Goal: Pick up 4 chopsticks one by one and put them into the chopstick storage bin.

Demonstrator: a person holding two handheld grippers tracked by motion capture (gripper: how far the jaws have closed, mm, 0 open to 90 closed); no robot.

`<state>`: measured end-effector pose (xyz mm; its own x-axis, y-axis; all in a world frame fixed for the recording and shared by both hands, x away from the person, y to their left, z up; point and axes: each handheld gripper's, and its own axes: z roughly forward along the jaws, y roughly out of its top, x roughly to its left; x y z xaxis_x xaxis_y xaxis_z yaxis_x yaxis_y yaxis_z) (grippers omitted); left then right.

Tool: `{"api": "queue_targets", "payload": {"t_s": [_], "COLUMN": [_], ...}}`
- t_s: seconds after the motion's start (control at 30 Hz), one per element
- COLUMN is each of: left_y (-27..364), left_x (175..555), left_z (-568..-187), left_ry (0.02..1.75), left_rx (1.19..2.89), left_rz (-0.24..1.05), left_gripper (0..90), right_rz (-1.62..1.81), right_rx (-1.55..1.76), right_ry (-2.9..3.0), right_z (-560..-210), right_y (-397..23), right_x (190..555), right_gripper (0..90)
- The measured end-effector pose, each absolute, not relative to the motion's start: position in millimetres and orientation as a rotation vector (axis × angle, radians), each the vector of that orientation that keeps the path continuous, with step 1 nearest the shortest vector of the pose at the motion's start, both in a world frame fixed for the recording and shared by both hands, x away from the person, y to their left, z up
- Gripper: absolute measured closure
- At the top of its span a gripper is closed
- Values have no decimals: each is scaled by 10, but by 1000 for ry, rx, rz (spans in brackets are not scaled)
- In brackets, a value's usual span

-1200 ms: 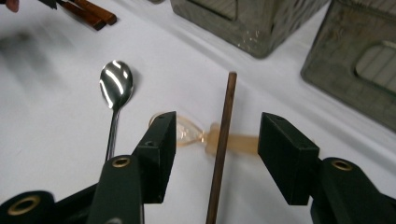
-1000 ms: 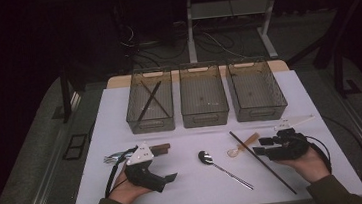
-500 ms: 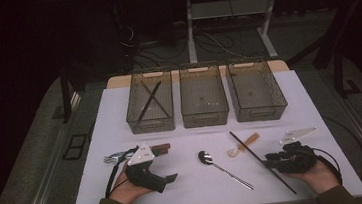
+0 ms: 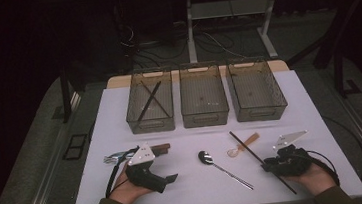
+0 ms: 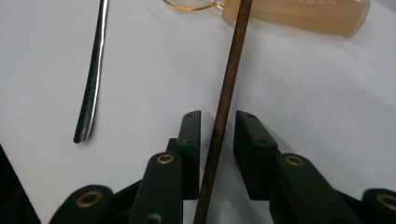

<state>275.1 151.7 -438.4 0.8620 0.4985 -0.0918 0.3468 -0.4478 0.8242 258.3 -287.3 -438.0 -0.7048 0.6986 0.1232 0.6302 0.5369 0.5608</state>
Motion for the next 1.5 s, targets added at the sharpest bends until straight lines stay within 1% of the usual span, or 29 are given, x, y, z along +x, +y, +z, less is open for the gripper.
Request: {"api": "queue_targets", "payload": {"t_s": [0.37, 0.73, 1.03, 1.5], "left_y": [1511, 1511, 1510, 1505], "left_x": [2748, 2748, 2748, 2747], "left_z": [-4384, -4383, -4383, -4383], "left_ry": [613, 613, 610, 605], "left_rx": [2086, 2087, 2088, 2094], "left_rz": [202, 203, 204, 203], "left_gripper": [0, 0, 0, 0], "right_rz": [845, 833, 842, 965], "right_rx": [1120, 1154, 1142, 1139], "right_ry": [2633, 2607, 2578, 2542], "right_z": [-4379, -4373, -4341, -4263], "right_y": [-2845, -2848, -2860, -2881], "right_x": [2575, 2581, 2583, 2603], "right_gripper": [797, 836, 837, 838]}}
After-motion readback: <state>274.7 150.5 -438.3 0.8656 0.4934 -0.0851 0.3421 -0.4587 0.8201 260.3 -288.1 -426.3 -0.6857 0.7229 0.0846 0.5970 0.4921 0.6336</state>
